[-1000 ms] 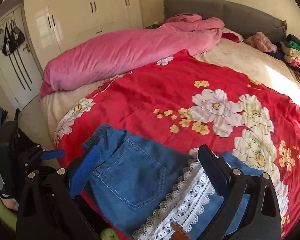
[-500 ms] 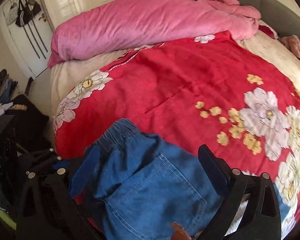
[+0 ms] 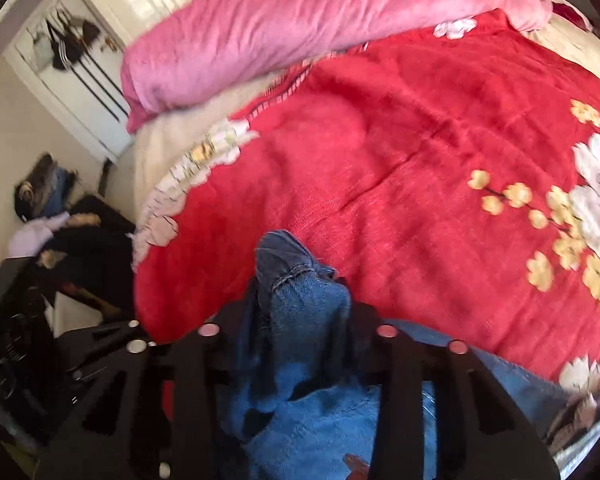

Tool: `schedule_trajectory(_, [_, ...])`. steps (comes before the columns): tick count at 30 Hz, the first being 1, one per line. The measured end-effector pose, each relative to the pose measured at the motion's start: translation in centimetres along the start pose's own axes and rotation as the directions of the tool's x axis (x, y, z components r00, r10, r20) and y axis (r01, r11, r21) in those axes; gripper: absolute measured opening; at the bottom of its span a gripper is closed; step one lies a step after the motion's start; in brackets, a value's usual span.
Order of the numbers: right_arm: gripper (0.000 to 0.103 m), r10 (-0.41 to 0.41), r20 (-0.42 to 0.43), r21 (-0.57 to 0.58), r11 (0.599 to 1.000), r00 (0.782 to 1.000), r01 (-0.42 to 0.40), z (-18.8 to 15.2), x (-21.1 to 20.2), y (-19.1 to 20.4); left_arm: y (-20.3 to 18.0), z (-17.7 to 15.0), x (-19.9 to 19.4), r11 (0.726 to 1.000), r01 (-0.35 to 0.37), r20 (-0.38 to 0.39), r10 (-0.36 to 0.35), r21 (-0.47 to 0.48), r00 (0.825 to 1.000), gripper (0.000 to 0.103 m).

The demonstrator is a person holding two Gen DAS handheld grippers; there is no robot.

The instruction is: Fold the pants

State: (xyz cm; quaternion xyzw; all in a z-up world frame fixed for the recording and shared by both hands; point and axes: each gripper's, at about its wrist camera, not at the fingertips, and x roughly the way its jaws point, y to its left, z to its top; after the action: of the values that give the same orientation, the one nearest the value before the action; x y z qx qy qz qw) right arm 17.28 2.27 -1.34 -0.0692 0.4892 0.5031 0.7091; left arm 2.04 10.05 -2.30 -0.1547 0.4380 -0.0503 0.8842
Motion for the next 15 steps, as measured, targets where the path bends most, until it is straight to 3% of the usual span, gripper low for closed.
schedule_trajectory(4, [0.029,0.039,0.079,0.027,0.999,0.996,-0.042,-1.1,-3.8,-0.7,-1.3,0.3,-0.8,1.000,0.012,0.016,-0.013,0.022,1.000,0.052])
schedule_trajectory(15, [0.027,0.043,0.210,0.061,0.997,0.977,-0.057,-4.1,-11.0,-2.4,-7.7,1.3,-2.5,0.989,0.081,0.050,-0.087,0.123,0.995,0.052])
